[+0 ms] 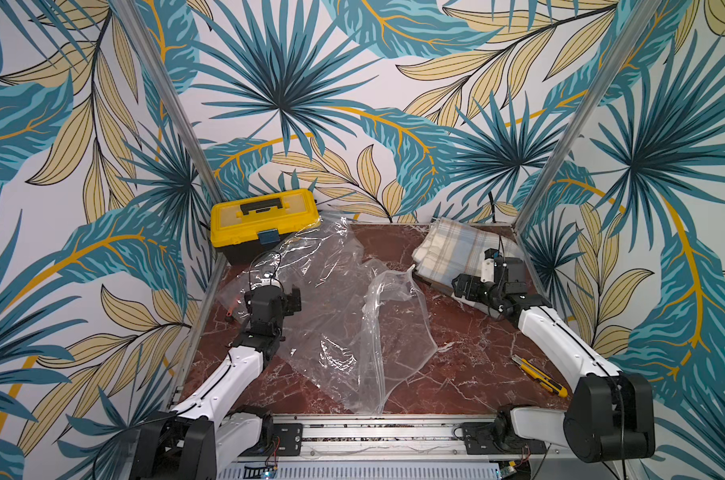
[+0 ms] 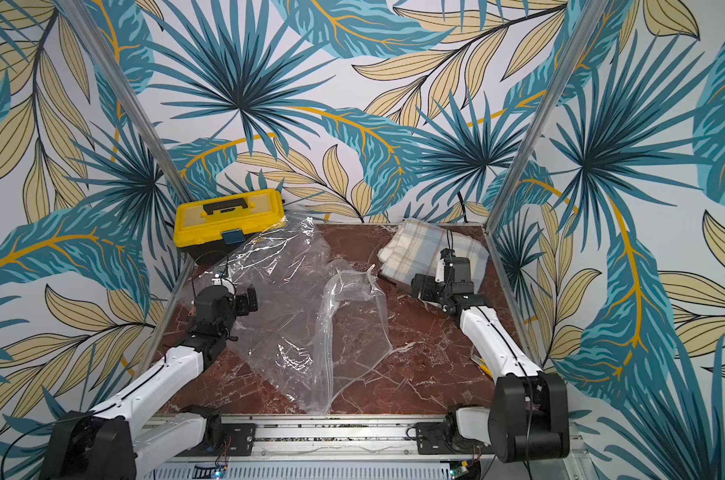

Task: Take the blanket out of the vacuum bag
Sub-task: Reset both arms

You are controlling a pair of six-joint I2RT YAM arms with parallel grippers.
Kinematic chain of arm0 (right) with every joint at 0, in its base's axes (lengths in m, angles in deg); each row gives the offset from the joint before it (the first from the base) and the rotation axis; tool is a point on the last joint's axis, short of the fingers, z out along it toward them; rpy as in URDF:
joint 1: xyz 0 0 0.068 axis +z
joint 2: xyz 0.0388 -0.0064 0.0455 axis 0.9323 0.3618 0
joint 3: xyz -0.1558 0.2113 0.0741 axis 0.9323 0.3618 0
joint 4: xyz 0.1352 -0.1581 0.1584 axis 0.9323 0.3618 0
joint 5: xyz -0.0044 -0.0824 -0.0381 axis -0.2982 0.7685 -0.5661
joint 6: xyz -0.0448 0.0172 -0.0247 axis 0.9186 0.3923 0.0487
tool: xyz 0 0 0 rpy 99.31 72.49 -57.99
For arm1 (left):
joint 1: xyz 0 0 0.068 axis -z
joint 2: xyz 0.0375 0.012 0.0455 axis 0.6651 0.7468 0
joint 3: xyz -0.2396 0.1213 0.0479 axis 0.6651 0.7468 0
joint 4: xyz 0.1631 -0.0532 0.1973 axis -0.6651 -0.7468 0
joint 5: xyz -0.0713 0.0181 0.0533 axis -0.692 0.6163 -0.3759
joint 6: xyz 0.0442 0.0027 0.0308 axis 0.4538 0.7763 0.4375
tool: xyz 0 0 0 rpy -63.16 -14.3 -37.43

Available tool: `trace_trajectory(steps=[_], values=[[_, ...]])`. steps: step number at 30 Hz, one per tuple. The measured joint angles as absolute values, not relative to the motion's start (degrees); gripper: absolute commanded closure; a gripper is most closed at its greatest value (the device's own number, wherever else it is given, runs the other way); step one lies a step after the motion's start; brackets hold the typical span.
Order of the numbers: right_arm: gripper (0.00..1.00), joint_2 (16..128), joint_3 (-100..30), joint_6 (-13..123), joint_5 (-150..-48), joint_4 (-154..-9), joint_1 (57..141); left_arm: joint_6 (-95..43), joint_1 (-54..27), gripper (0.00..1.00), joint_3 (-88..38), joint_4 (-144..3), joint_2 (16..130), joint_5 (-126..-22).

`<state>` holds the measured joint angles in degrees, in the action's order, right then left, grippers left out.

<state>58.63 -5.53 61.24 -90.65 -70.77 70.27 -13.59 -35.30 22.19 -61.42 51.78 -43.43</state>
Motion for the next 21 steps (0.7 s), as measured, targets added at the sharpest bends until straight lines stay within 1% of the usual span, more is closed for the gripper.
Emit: trace_trajectory(steps=[2, 5, 9, 11, 17, 21], values=[[0.0, 59.0, -1.66, 62.35, -87.72, -76.32, 70.27, -13.08, -38.44, 0.0, 25.05, -55.74, 53.79, -43.94], [0.01, 60.75, 1.92, 64.51, -84.83, -84.48, 70.22, -13.06, -41.74, 0.0, 27.67, -46.51, 59.96, -45.73], [0.0, 65.4, 3.76, 68.32, -84.51, -94.77, 70.16, -12.49, -42.55, 0.0, 29.25, -32.5, 70.84, -50.23], [0.0, 67.85, 5.79, 70.13, -85.16, -101.39, 70.16, -11.75, -42.53, 0.0, 29.29, -28.26, 74.49, -52.4], [0.0, 68.92, 11.56, 71.49, -84.42, -112.91, 69.72, -10.46, -42.53, 0.0, 29.49, -18.14, 78.34, -57.12], [0.0, 69.36, 16.11, 71.51, -82.63, -121.0, 69.7, -10.4, -42.53, 0.0, 29.47, -17.05, 78.95, -58.17]])
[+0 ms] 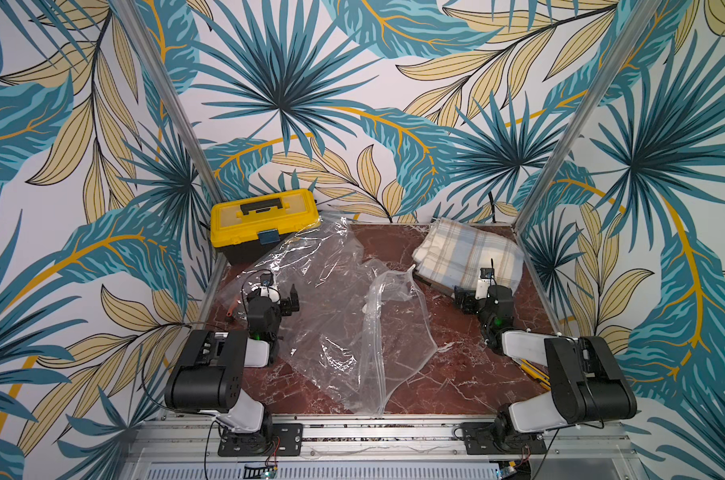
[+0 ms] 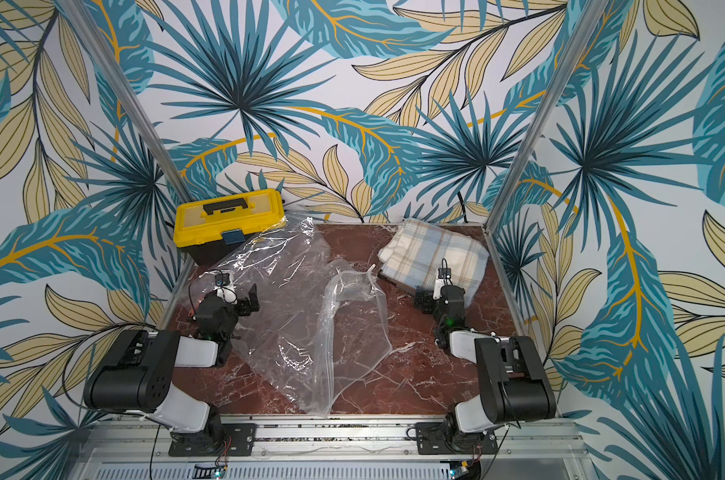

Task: Take the blanket out of the vacuum bag
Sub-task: Reset both arms

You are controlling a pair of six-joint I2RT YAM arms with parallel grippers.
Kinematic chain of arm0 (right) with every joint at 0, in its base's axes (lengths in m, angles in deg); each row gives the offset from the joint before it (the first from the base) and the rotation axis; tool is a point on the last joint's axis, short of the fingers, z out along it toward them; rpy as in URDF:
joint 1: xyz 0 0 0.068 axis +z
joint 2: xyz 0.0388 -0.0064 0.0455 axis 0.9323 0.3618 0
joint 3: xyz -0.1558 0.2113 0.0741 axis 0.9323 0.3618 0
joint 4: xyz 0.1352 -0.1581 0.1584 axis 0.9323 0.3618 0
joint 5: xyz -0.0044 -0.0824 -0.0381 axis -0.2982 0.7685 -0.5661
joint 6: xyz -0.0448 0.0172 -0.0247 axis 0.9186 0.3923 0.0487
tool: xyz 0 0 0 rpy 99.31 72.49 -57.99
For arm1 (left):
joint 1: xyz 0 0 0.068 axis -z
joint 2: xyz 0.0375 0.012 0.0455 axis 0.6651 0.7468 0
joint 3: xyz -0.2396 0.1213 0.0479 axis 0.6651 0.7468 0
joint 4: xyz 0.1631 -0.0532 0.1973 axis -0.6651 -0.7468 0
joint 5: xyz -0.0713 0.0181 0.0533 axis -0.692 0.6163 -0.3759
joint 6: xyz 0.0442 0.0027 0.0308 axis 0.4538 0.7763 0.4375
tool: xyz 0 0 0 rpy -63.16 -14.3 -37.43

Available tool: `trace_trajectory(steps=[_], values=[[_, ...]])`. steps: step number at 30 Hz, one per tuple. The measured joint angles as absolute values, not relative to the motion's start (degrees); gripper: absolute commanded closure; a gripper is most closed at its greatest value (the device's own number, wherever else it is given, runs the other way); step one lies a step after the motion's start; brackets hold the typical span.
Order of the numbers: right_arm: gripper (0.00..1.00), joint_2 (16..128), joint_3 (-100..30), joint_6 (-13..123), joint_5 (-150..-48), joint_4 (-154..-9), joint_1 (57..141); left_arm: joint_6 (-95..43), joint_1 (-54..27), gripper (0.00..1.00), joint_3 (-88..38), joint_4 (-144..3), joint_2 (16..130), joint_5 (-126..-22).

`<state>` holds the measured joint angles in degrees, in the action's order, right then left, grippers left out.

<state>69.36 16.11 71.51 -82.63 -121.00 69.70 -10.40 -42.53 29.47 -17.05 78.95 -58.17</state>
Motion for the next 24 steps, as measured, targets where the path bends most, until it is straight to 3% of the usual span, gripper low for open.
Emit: trace_trajectory(steps=[24], values=[[0.0, 69.4, 17.07, 71.29, -79.94, -127.14, 69.68, -8.84, -42.53, 0.0, 32.5, -8.28, 79.56, -61.12]])
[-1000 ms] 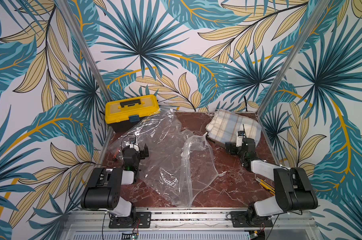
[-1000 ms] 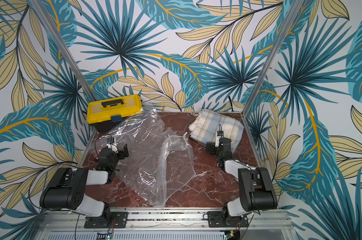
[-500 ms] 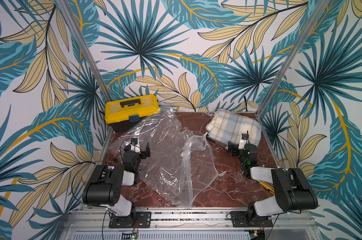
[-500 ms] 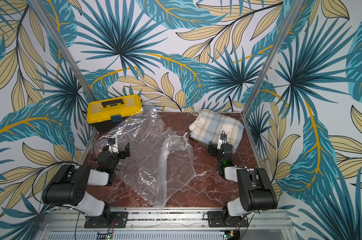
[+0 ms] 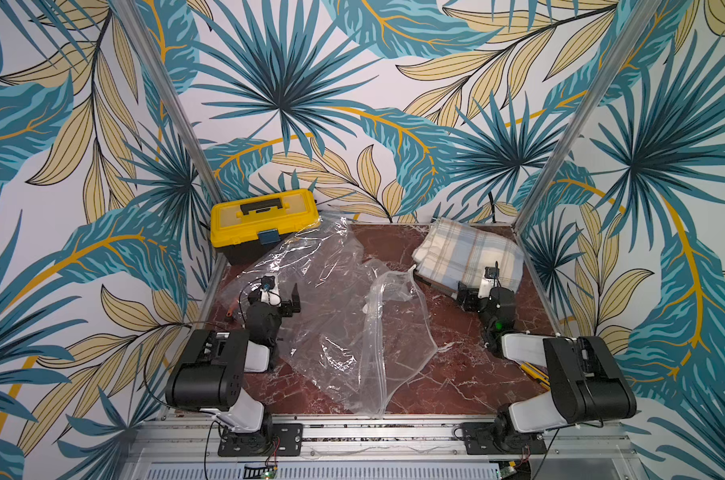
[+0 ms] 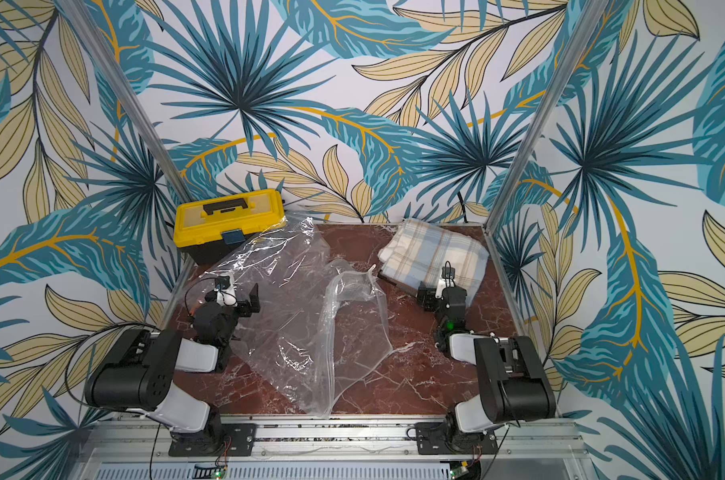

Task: Take the blanket out of the vacuum bag
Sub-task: Reset both arms

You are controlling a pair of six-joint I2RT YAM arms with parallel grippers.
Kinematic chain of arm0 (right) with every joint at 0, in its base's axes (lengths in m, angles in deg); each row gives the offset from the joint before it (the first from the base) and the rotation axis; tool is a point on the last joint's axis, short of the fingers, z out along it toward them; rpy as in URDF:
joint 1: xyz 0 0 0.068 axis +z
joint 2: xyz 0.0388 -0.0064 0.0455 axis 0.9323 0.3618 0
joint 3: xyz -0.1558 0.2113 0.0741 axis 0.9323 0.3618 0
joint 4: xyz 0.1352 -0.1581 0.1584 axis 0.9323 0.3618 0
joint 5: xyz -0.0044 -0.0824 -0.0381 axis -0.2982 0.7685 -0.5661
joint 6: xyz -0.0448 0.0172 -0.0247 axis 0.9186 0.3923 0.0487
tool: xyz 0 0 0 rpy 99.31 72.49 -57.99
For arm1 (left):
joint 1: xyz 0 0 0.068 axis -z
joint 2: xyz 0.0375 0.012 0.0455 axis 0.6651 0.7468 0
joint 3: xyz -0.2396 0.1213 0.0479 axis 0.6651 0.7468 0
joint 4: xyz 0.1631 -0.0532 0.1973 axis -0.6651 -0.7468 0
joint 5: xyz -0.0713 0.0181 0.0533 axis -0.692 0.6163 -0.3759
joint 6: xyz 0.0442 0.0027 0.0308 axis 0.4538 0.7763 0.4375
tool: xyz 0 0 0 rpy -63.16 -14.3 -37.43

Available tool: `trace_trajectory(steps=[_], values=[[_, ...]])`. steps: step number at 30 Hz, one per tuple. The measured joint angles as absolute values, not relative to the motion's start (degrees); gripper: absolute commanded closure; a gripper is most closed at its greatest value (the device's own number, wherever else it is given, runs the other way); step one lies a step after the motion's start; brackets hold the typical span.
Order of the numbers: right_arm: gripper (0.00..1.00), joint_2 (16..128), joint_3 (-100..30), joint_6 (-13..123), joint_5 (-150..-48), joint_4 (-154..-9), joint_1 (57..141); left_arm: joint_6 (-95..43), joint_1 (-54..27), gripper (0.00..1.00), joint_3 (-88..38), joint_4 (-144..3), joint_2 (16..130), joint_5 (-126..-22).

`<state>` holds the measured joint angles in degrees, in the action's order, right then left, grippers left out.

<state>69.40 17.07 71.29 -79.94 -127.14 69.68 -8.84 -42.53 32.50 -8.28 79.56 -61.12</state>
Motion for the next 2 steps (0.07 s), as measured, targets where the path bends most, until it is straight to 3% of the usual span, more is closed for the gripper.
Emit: trace_trajectory(steps=[2], values=[[0.01, 69.4, 17.07, 71.29, -79.94, -127.14, 69.68, -9.3, -42.53, 0.0, 32.37, -8.77, 79.56, -59.39]])
